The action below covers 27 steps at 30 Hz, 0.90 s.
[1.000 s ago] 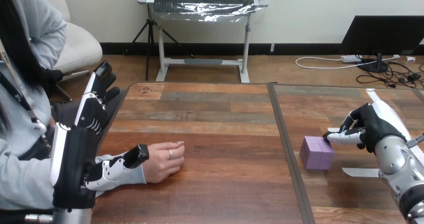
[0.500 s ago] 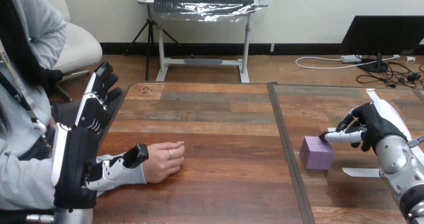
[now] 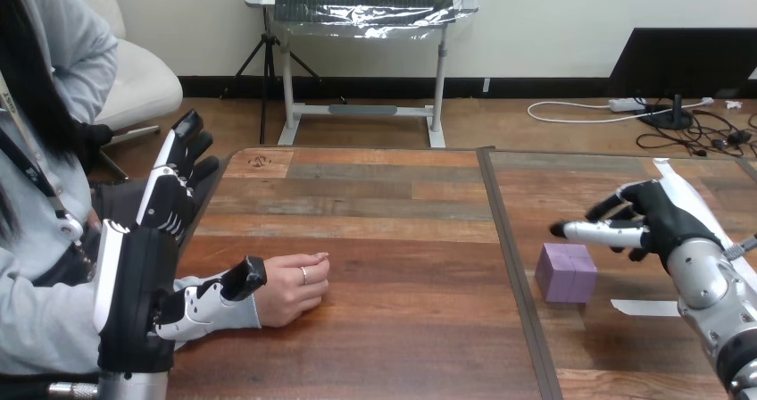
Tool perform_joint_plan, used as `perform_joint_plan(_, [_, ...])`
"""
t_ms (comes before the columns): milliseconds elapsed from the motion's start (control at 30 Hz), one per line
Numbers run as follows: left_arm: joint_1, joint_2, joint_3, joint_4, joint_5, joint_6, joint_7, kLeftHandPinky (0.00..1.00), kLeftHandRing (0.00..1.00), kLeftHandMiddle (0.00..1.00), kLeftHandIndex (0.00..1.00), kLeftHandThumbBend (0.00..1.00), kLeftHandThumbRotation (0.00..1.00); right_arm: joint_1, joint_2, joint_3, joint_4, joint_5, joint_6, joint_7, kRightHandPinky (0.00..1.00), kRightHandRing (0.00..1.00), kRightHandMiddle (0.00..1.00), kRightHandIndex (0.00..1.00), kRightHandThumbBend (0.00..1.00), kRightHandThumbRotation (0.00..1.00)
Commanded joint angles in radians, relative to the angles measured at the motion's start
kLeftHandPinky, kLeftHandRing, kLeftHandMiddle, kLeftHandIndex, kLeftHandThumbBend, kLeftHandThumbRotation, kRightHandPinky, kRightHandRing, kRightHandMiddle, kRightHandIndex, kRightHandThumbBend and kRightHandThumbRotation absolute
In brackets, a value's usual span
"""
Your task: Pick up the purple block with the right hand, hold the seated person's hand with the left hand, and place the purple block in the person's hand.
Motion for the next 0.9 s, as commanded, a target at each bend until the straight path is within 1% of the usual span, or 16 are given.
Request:
perform_joint_plan(0, [-0.054, -0.01, 0.025, -0.021, 0.018, -0.015, 0.014, 0.88, 0.93, 0.96, 0.93, 1.0, 0.66, -0.044, -0.02, 0.011, -0.051, -0.002, -0.052, 0.028, 0.3, 0.36, 0.41, 0.83, 0.99, 0.57])
perform_joint_plan(100, [-0.052, -0.013, 0.033, -0.024, 0.034, -0.012, 0.025, 0.87, 0.93, 0.95, 0.93, 1.0, 0.66, -0.044, -0.021, 0.012, -0.055, -0.003, -0.067, 0.034, 0.22, 0.25, 0.3, 0.86, 1.0, 0.59])
perform_joint_plan(133, [-0.052, -0.013, 0.033, -0.024, 0.035, -0.012, 0.025, 0.87, 0.93, 0.95, 0.93, 1.0, 0.66, -0.043, -0.023, 0.018, -0.055, -0.011, -0.074, 0.032, 0.2, 0.23, 0.29, 0.87, 1.0, 0.59])
perform_joint_plan(200, [-0.052, -0.012, 0.031, -0.024, 0.035, -0.012, 0.024, 0.87, 0.93, 0.95, 0.93, 1.0, 0.66, -0.042, -0.027, 0.033, -0.057, -0.027, -0.089, 0.032, 0.21, 0.24, 0.3, 0.88, 1.0, 0.6])
perform_joint_plan(267, [-0.052, -0.012, 0.03, -0.024, 0.035, -0.012, 0.024, 0.87, 0.93, 0.95, 0.93, 1.0, 0.66, -0.042, -0.03, 0.042, -0.058, -0.038, -0.098, 0.033, 0.3, 0.39, 0.44, 0.89, 1.0, 0.62])
perform_joint_plan(300, [-0.054, -0.012, 0.029, -0.021, 0.033, -0.015, 0.022, 0.87, 0.93, 0.95, 0.93, 1.0, 0.66, -0.042, -0.032, 0.047, -0.057, -0.042, -0.102, 0.04, 0.33, 0.45, 0.49, 0.9, 1.0, 0.63])
perform_joint_plan(333, [-0.055, -0.012, 0.029, -0.019, 0.031, -0.016, 0.022, 0.87, 0.93, 0.95, 0.93, 1.0, 0.66, -0.043, -0.033, 0.049, -0.057, -0.044, -0.104, 0.045, 0.39, 0.54, 0.58, 0.91, 1.0, 0.65])
perform_joint_plan(400, [-0.055, -0.011, 0.028, -0.016, 0.03, -0.018, 0.021, 0.87, 0.93, 0.95, 0.93, 1.0, 0.66, -0.043, -0.035, 0.052, -0.057, -0.046, -0.114, 0.056, 0.53, 0.67, 0.71, 0.92, 1.0, 0.66])
perform_joint_plan(433, [-0.055, -0.012, 0.029, -0.016, 0.031, -0.017, 0.021, 0.87, 0.93, 0.95, 0.93, 1.0, 0.66, -0.043, -0.035, 0.052, -0.057, -0.046, -0.12, 0.06, 0.65, 0.77, 0.8, 0.93, 1.0, 0.67])
perform_joint_plan(533, [-0.053, -0.012, 0.03, -0.018, 0.034, -0.015, 0.022, 0.87, 0.93, 0.95, 0.93, 1.0, 0.66, -0.043, -0.037, 0.051, -0.06, -0.042, -0.133, 0.081, 0.76, 0.86, 0.88, 0.94, 1.0, 0.67])
perform_joint_plan(633, [-0.05, -0.013, 0.034, -0.021, 0.04, -0.012, 0.025, 0.87, 0.93, 0.96, 0.93, 1.0, 0.66, -0.042, -0.038, 0.05, -0.064, -0.039, -0.148, 0.097, 0.83, 0.92, 0.93, 0.96, 1.0, 0.66])
perform_joint_plan(733, [-0.048, -0.014, 0.035, -0.024, 0.044, -0.011, 0.027, 0.87, 0.93, 0.96, 0.93, 1.0, 0.66, -0.042, -0.039, 0.051, -0.066, -0.041, -0.158, 0.106, 0.88, 0.96, 0.97, 0.97, 1.0, 0.65])
perform_joint_plan(867, [-0.047, -0.016, 0.034, -0.028, 0.04, -0.008, 0.025, 0.87, 0.93, 0.96, 0.93, 1.0, 0.66, -0.041, -0.042, 0.055, -0.071, -0.046, -0.169, 0.12, 0.9, 0.98, 0.98, 0.97, 1.0, 0.64])
